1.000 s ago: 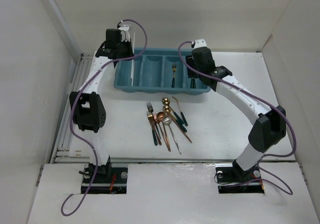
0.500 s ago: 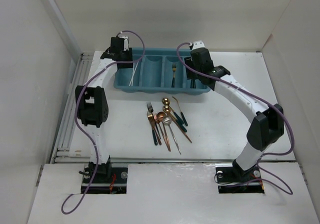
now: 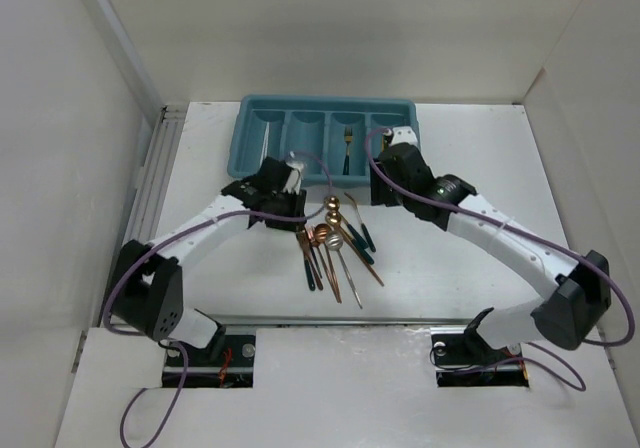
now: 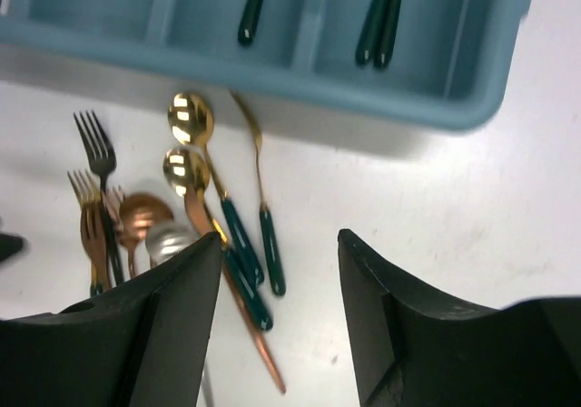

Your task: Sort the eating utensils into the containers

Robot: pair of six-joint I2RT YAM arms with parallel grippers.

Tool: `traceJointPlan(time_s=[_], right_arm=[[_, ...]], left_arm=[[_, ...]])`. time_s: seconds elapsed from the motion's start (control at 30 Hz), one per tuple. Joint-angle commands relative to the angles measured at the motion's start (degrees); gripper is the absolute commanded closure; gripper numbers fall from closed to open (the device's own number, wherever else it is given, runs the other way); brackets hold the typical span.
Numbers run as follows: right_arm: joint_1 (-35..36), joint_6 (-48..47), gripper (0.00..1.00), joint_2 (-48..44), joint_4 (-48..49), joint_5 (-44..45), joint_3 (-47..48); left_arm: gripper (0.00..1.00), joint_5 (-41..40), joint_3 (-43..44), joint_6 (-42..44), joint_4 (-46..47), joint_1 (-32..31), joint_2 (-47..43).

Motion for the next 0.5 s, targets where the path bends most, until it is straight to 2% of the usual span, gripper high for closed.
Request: traceJointPlan(time_s=[0.0,0.17,0.23,0.37,0.47], right_arm=[[2.91,9.97,0.41,-6.03,-3.73,2.47,-4.83],[5.38,16.74,0.41,-10.95,-6.63,4.33,-8.64],[5.91,17.36,0.41,-11.66,-7.51,6.07,-9.34],[5.91,17.37,0.39,-13.07,-8.83,8.45,-9.86],[5.91,16.14,0.39,-14.12,-9.62,9.59,-9.87]], left_arm=[[0.67,2.3,-5.34,-3.2,-2.9,-3.12,1.1],[0.67,2.91,-7.7,-6.18,0.51,-10.84,2.49],[0.67,3.7,-10.42,-7.76,1.21,-11.39,2.51],[0.7,0.37,-10.43,-9.35,0.61,-11.39,4.7],[0.77,-0.87,-10.43,-10.83,-0.44,-11.39,6.54]])
